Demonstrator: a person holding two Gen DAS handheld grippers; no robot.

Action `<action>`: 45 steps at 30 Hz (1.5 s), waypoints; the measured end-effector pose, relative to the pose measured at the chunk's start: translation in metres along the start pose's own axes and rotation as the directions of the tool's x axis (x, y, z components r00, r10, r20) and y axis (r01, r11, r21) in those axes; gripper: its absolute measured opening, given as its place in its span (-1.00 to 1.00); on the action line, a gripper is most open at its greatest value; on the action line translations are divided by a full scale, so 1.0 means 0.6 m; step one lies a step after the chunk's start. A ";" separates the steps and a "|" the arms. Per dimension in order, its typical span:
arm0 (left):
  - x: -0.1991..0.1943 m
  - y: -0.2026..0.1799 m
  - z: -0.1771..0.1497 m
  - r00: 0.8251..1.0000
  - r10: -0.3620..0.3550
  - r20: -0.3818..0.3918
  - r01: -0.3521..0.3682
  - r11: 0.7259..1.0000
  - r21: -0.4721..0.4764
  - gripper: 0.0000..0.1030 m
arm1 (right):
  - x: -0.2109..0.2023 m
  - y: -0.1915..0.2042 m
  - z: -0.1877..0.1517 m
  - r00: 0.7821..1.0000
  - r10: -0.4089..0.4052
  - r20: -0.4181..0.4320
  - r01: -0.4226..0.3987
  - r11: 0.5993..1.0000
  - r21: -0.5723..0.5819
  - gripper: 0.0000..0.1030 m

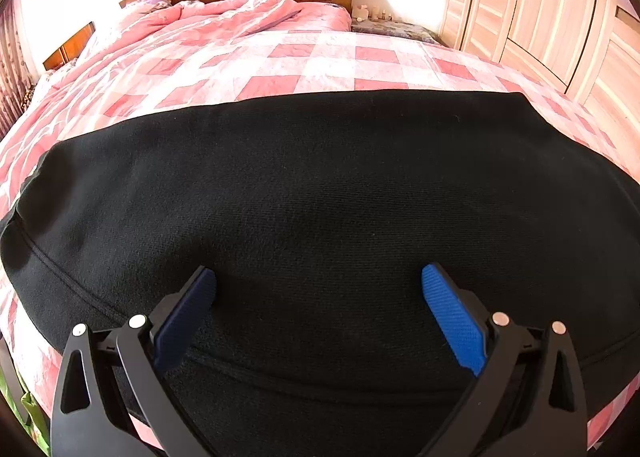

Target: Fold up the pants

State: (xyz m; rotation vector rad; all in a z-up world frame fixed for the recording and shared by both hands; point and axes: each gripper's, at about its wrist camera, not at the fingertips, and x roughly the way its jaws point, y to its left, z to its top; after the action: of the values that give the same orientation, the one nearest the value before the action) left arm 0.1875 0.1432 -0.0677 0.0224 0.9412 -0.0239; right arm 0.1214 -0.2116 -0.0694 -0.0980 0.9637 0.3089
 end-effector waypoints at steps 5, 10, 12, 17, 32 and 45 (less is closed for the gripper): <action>-0.001 -0.001 -0.001 1.000 -0.002 0.006 0.002 1.000 0.004 0.97 | 0.001 0.005 0.008 0.999 -0.028 -0.042 0.028 1.000 0.012 0.91; -0.015 0.007 0.007 0.999 0.004 -0.037 -0.004 1.000 -0.003 0.97 | -0.018 0.053 0.061 0.988 -0.144 -0.053 0.141 0.988 -0.064 0.91; -0.036 0.026 0.021 0.999 0.040 0.010 -0.040 0.999 -0.010 0.97 | -0.021 0.080 0.101 0.997 -0.076 0.007 0.076 0.994 -0.077 0.91; -0.018 0.128 0.051 0.993 0.113 -0.029 -0.116 0.986 -0.123 0.97 | 0.054 0.151 0.189 0.999 0.049 0.019 -0.046 0.991 -0.123 0.91; -0.102 0.463 -0.017 0.997 0.023 0.071 0.019 0.845 -0.534 0.97 | 0.126 0.170 0.197 0.996 -0.033 -0.082 0.026 0.996 -0.082 0.91; -0.033 0.594 -0.056 0.993 -0.079 0.088 0.119 0.632 -0.766 0.88 | 0.178 0.504 0.303 0.945 0.324 -0.035 -0.316 0.883 -0.347 0.91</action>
State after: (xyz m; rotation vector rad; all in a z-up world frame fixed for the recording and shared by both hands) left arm 0.1595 0.5006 -0.0684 -0.8409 0.8398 0.2843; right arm 0.2305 0.1391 -0.0368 -0.2601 0.8911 0.7871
